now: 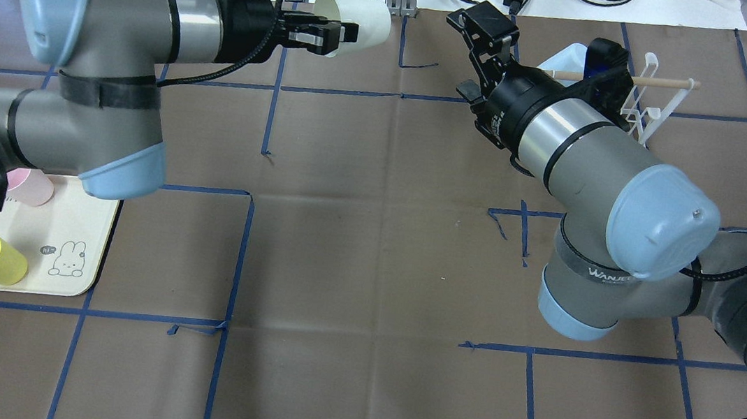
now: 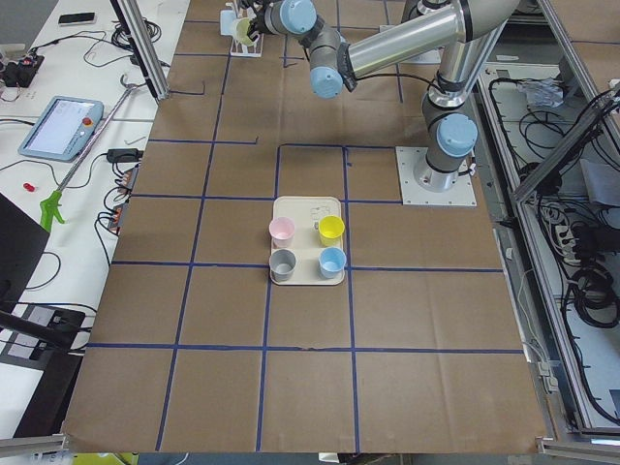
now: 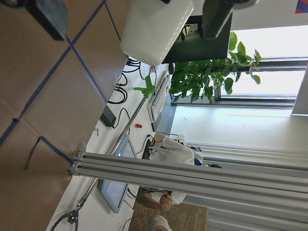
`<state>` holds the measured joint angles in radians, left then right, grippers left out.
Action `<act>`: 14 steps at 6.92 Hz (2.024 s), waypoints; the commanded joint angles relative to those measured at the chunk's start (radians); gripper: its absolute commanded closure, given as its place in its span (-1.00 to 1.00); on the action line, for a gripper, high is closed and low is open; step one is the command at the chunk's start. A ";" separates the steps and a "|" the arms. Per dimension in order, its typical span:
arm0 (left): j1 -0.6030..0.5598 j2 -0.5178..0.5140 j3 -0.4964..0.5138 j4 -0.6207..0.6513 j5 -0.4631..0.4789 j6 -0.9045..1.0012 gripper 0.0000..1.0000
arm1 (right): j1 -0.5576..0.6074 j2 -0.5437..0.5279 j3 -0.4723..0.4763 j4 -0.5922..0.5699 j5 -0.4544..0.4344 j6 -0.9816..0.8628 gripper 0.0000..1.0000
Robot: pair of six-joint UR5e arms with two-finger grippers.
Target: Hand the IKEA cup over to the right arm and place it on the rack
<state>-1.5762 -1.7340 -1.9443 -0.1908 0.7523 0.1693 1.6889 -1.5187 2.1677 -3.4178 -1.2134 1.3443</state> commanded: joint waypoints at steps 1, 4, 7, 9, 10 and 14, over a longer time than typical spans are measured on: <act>-0.034 -0.024 -0.080 0.229 -0.002 -0.060 1.00 | 0.002 -0.012 0.029 0.035 0.000 0.021 -1.00; -0.044 -0.033 -0.171 0.394 -0.007 -0.131 1.00 | 0.006 0.000 0.021 0.057 0.006 0.159 -0.99; -0.060 -0.032 -0.173 0.403 -0.001 -0.146 1.00 | 0.014 0.067 -0.046 0.091 0.009 0.159 -0.99; -0.062 -0.032 -0.173 0.406 0.001 -0.152 1.00 | 0.041 0.119 -0.094 0.110 0.014 0.148 -0.99; -0.064 -0.032 -0.173 0.406 0.001 -0.152 1.00 | 0.044 0.126 -0.095 0.121 0.012 0.150 -0.99; -0.064 -0.030 -0.174 0.406 -0.001 -0.163 1.00 | 0.052 0.127 -0.120 0.212 0.119 0.159 -0.99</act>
<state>-1.6398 -1.7643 -2.1179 0.2148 0.7520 0.0090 1.7396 -1.3921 2.0577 -3.2290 -1.1167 1.5027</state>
